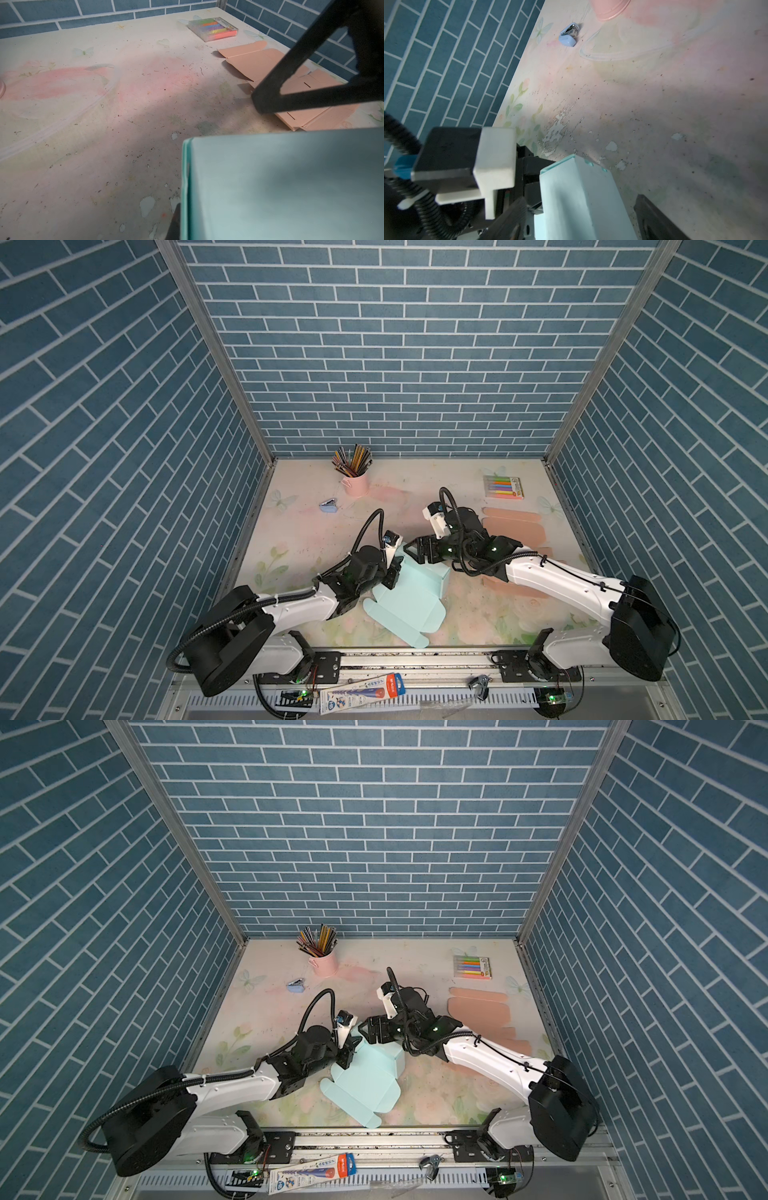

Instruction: Fold the paper box

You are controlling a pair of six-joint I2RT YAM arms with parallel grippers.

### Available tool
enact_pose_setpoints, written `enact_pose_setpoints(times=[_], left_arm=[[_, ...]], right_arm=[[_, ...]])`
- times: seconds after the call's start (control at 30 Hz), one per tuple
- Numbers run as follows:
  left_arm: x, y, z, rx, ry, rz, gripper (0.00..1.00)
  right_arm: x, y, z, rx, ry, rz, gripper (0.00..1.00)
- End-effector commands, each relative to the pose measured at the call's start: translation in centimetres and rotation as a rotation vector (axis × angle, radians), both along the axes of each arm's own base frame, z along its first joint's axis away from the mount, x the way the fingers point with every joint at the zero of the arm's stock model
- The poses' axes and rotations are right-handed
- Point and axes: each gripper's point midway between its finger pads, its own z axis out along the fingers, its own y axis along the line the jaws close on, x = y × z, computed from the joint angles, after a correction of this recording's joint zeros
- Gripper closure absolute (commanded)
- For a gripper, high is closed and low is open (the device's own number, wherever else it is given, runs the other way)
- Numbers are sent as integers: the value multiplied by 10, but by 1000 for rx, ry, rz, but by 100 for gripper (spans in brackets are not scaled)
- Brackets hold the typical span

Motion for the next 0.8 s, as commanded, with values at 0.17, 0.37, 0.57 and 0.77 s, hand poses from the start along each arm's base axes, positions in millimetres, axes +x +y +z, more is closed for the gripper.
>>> enact_pose_setpoints(times=[0.17, 0.37, 0.57, 0.77], left_arm=[[12, -9, 6, -10, -34, 19, 91], [18, -9, -3, 0, -17, 44, 91], [21, -11, -9, -7, -4, 45, 91], [20, -14, -11, -8, -1, 29, 89]], right_arm=[[-20, 7, -9, 71, 68, 74, 18], [-33, 7, -14, 87, 102, 87, 19], [-43, 7, -9, 135, 118, 94, 20], [-40, -2, -21, 72, 108, 53, 20]])
